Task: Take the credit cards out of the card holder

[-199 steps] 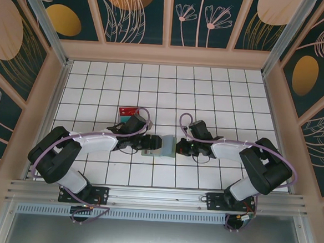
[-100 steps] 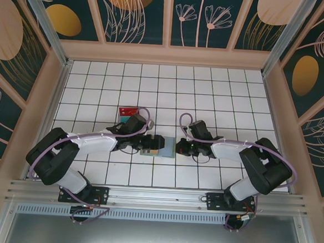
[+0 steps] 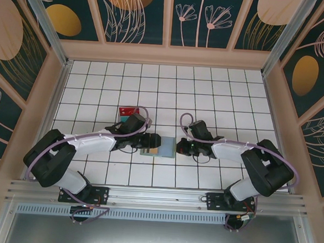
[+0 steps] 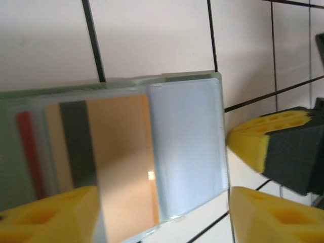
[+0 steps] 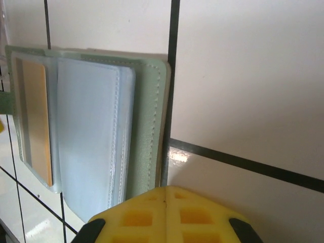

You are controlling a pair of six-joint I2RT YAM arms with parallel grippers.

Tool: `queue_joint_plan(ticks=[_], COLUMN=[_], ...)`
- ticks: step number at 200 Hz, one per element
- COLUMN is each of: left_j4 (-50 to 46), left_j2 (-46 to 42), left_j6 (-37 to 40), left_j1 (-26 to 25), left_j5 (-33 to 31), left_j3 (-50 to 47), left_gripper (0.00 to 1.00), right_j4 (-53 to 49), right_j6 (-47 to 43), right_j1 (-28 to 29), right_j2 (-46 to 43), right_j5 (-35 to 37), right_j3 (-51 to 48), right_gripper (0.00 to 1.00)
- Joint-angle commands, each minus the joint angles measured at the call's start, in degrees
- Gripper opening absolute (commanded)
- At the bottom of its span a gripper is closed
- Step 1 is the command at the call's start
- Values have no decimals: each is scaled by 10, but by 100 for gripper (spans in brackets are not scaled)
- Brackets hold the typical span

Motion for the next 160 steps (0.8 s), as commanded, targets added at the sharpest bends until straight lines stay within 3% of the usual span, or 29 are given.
queue_joint_plan(ticks=[1, 37, 65, 92, 160], left_j4=[-53, -85, -73, -51, -32], left_j2=[-25, -27, -12, 4, 25], left_j6=[12, 36, 42, 45, 44], left_j1=[10, 19, 24, 24, 25], left_j5=[-72, -105, -93, -70, -54], left_j3=[9, 6, -2, -2, -10], left_gripper=[56, 27, 14, 7, 7], right_j4=[-23, -15, 3, 28, 49], right_j6=[8, 31, 49, 64, 67], right_j1=[3, 4, 6, 9, 34], right_j2=[-25, -27, -11, 22, 93], right_j5=[22, -3, -35, -70, -102], right_j3=[37, 73, 94, 108, 137], right_gripper=[5, 7, 8, 7, 4])
